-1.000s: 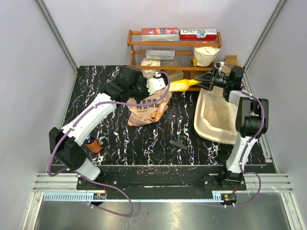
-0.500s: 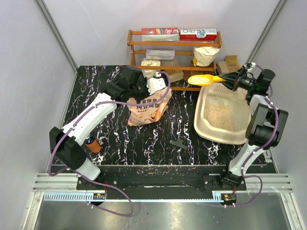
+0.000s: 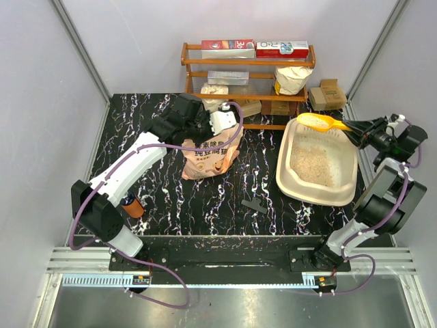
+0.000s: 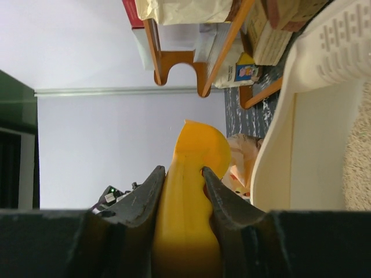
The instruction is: Fill the litter box with clean litter
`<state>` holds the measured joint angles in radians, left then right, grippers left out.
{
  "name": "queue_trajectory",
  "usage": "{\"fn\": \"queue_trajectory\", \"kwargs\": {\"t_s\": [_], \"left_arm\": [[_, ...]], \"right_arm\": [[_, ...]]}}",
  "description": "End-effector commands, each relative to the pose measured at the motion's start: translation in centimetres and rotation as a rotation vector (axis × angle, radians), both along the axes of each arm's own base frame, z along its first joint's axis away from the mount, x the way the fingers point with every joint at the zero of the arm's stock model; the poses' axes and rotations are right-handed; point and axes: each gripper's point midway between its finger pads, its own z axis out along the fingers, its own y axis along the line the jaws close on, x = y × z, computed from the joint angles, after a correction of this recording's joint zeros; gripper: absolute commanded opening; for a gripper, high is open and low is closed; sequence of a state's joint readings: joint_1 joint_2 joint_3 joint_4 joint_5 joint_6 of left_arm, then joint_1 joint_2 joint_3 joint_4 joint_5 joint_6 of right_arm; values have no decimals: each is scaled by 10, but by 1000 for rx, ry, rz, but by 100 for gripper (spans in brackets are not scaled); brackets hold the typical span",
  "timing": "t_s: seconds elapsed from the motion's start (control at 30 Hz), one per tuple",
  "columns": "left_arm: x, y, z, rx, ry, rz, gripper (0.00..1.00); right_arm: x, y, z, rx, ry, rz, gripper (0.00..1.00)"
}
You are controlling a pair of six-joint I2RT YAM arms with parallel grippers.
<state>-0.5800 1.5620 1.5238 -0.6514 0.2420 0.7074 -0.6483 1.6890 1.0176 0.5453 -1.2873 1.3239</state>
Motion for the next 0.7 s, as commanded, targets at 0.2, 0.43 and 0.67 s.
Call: {"fn": "queue_trajectory", "kwargs": {"t_s": [0.2, 0.43, 0.67], "left_arm": [[12, -28, 59, -168, -173, -72, 0], [7, -28, 58, -190, -169, -72, 0], [2, -29, 54, -209, -149, -75, 0]], "right_arm": [[-37, -31, -9, -222, 9, -240, 0], [-63, -50, -15, -581, 74, -413, 0], [-80, -84, -14, -881, 154, -527, 0]]}}
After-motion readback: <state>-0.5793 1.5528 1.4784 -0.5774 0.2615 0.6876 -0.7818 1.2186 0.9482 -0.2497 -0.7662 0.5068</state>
